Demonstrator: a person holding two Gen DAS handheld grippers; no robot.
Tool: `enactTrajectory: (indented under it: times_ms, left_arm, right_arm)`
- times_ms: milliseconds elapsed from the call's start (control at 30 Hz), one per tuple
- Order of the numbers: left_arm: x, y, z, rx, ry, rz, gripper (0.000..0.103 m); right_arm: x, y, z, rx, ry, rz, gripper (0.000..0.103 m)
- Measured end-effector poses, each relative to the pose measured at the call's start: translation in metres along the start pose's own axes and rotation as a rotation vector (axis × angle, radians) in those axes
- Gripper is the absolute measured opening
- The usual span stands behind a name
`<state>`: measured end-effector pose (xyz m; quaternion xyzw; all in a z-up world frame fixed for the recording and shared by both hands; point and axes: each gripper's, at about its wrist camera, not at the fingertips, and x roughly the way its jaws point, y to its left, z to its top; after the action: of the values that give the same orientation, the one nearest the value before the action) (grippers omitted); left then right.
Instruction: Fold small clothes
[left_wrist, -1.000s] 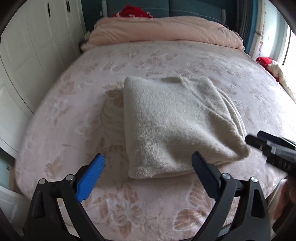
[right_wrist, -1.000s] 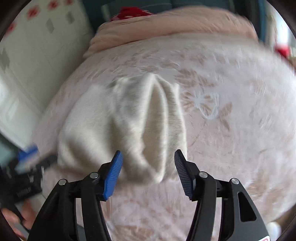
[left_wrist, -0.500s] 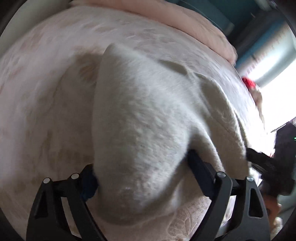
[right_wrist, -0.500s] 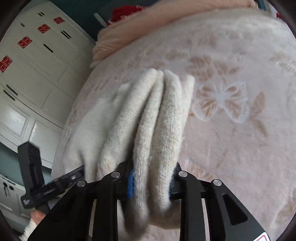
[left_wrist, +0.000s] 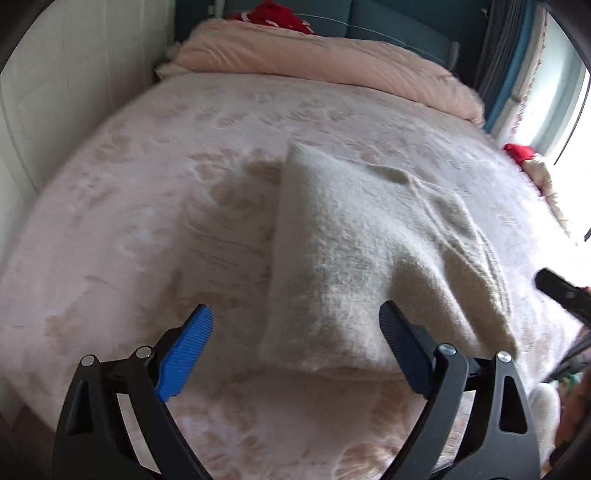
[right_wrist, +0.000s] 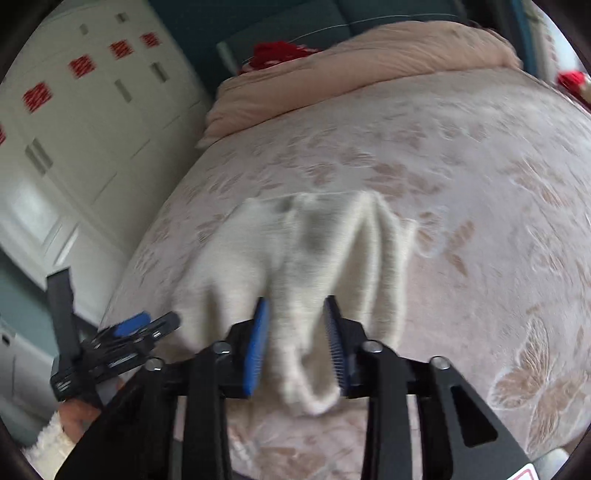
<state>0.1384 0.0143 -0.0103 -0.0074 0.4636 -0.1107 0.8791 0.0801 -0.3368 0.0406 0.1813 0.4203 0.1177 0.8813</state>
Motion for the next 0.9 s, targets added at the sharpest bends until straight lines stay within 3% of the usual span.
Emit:
enactTrajectory:
  times_ms: [67, 133, 200, 267, 300, 367, 433, 500, 567, 667, 700, 767, 833, 900]
  left_arm:
    - [0.013, 0.002, 0.002, -0.023, 0.069, 0.081, 0.089]
    - [0.038, 0.010, -0.004, -0.044, 0.145, 0.116, 0.091]
    - [0.051, 0.013, -0.013, -0.039, 0.170, 0.125, 0.092]
    - [0.050, 0.012, -0.024, -0.030, 0.151, 0.129, 0.093]
    - [0.048, 0.011, -0.024, -0.028, 0.144, 0.135, 0.093]
    - [0.041, 0.011, -0.022, -0.036, 0.135, 0.130, 0.092]
    - [0.034, 0.010, -0.022, -0.046, 0.131, 0.116, 0.092]
    - [0.033, 0.010, -0.025, -0.041, 0.144, 0.118, 0.092]
    - [0.036, 0.009, -0.029, -0.024, 0.147, 0.124, 0.092]
    - [0.024, 0.004, -0.028, -0.021, 0.131, 0.096, 0.091]
    - [0.017, 0.001, -0.028, -0.015, 0.119, 0.090, 0.091]
    - [-0.002, -0.005, -0.029, 0.002, 0.073, 0.079, 0.091]
    - [-0.022, -0.012, -0.032, 0.007, 0.020, 0.071, 0.094]
    - [-0.045, -0.021, -0.038, 0.005, -0.043, 0.077, 0.098]
  right_arm:
    - [0.011, 0.011, 0.001, -0.037, 0.048, 0.035, 0.007]
    - [0.042, 0.013, -0.008, -0.104, 0.156, -0.053, 0.004]
    - [0.076, -0.009, -0.028, -0.158, 0.232, -0.171, 0.002]
    - [0.065, -0.032, -0.028, -0.033, 0.197, -0.094, 0.001]
    - [0.058, -0.032, -0.023, -0.014, 0.190, -0.097, 0.003]
    - [0.037, -0.014, -0.009, -0.073, 0.144, -0.125, 0.004]
    - [0.026, 0.002, -0.002, -0.123, 0.120, -0.091, 0.004]
    - [0.033, 0.010, -0.006, -0.179, 0.155, -0.091, 0.004]
    - [0.068, 0.004, -0.024, -0.244, 0.249, -0.189, 0.000]
    - [0.064, 0.003, -0.023, -0.182, 0.215, -0.169, 0.002]
    - [0.050, 0.007, -0.018, -0.176, 0.178, -0.169, 0.005]
    - [0.025, 0.012, -0.018, -0.176, 0.131, -0.182, 0.027]
    - [0.000, 0.018, -0.025, -0.213, 0.062, -0.231, 0.076]
    - [-0.021, 0.018, -0.040, -0.227, -0.008, -0.314, 0.084]
